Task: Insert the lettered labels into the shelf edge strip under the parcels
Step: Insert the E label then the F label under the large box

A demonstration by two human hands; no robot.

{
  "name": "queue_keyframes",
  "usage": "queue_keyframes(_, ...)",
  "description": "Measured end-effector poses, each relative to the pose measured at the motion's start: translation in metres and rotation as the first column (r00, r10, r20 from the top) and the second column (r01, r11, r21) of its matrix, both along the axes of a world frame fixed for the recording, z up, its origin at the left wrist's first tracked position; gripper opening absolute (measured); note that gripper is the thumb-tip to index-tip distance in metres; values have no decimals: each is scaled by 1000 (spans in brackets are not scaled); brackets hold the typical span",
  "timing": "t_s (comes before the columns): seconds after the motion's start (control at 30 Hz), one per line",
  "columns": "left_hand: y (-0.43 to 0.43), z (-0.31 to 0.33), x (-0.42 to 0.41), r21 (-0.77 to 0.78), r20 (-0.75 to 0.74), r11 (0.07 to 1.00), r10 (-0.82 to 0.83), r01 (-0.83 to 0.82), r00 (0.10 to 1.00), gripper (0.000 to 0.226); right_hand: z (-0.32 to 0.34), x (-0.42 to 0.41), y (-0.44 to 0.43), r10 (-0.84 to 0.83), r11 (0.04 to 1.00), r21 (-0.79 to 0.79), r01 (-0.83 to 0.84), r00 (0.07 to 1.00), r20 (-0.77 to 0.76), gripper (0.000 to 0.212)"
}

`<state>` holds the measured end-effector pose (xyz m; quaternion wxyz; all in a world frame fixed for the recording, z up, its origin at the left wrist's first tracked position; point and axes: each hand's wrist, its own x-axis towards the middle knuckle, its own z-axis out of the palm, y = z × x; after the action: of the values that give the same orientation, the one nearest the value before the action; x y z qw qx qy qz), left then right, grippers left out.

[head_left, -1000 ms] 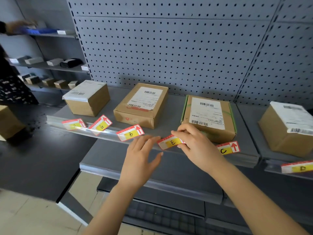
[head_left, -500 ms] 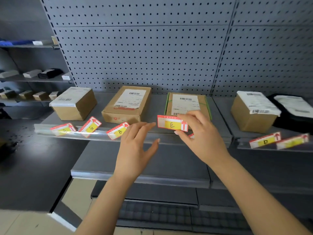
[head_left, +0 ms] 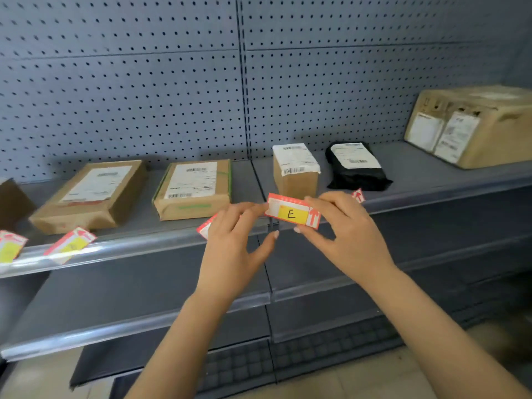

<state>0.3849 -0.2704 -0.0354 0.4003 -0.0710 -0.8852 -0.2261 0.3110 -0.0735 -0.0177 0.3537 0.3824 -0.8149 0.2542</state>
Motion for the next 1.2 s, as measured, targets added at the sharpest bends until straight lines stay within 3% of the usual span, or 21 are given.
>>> queue_keyframes(0.3,153,-16,-83,43,24,999,-27,26,999,41,-7,-74,155,-40,996,84,38,999,33,48)
queue_keyframes(0.47,196,-25,-113,53,26,998,41,-42,999,42,-11,-122,206,-20,990,140,13,998,51,44)
queue_keyframes(0.77,196,-34,-155,-26,103,988,153,-151,983,38,-21,-180,212,97,976,176,-126,982,165,41)
queue_keyframes(1.2,194,-52,-178,17,168,987,153,-158,974,38,-14,-219,190,218,928,299,-223,975,50,38)
